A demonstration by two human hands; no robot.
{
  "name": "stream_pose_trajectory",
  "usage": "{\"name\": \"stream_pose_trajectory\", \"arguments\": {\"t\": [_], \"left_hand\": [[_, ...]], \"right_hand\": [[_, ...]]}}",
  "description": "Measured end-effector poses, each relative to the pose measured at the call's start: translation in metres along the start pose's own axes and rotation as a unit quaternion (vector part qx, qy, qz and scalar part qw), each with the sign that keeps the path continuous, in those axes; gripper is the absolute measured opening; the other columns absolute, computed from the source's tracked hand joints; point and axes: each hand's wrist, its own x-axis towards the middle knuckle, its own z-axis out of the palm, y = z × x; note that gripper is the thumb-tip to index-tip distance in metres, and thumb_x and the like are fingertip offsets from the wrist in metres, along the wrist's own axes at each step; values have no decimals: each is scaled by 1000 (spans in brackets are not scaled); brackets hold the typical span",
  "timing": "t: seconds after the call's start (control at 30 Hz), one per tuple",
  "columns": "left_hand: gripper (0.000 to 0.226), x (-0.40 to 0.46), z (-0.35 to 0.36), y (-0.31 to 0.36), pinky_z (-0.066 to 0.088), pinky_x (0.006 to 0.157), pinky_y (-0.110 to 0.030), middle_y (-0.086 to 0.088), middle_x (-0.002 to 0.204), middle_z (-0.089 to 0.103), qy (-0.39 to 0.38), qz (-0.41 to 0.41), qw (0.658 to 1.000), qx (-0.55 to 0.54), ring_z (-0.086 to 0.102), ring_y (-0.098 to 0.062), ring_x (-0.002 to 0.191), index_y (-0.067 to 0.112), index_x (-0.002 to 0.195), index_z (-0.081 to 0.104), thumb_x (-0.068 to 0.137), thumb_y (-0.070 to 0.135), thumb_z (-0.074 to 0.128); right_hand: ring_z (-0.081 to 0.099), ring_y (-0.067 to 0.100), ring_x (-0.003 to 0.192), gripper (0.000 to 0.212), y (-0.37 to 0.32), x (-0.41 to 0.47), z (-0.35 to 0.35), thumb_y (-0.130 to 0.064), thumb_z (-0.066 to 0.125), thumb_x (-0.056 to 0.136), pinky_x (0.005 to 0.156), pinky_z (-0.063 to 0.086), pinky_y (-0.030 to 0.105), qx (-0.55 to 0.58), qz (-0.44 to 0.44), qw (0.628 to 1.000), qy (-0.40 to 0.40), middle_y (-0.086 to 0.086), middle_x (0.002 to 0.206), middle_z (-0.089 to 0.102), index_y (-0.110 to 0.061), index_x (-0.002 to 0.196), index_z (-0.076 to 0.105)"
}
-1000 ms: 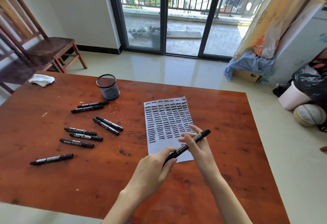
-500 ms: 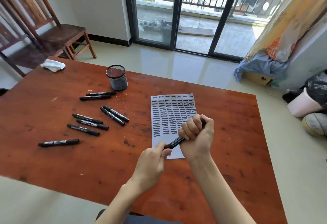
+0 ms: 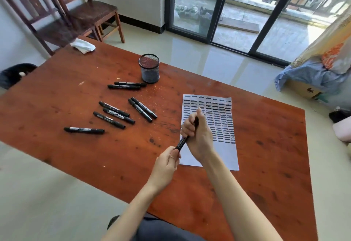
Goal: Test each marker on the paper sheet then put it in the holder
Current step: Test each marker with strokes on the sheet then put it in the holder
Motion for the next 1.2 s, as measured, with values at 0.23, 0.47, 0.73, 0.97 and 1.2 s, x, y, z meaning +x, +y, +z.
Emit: {"name": "stream_pose_trajectory", "arguments": {"t": [0.23,0.47,0.73,0.97,1.2], "left_hand": [[22,23,-52,-45,36,67,-5,-3,89,55,106,-35,979,172,50,-4,78,18,105,64,92,29,49],[38,76,-90,-46,44,86,-22,-3,106,51,143,-30,972,184,52,-9,91,13,126,53,89,20,58],[16,102,-119,-45,44,70,-7,0,88,66,121,-63,979,153,62,-7,78,20,94,61,93,12,48],[15,94,-125,-59,43,67,-5,7,83,65,129,-96,978,136,62,-5,78,23,94,59,93,14,47],[16,93,-132,-64,43,64,-6,6,84,65,128,-117,977,128,62,-7,79,19,97,61,94,14,45]], "right_hand": [[40,4,52,41,44,33,-26,-32,36,100,53,31,18,-436,-42,899,-7,-8,58,46,-17,72,62],[53,9,58,10,56,68,-17,-22,60,90,53,43,31,-491,-57,869,-2,-13,62,60,-25,82,65],[66,13,67,7,-5,189,79,-22,65,85,64,44,13,-538,-284,791,71,-1,74,70,-16,88,68],[61,31,93,26,28,277,93,-33,56,89,69,42,31,-713,-180,673,76,11,99,69,-13,104,63],[56,32,104,35,53,291,82,-32,56,88,72,43,33,-726,-110,676,61,12,108,65,-15,119,53]]}}
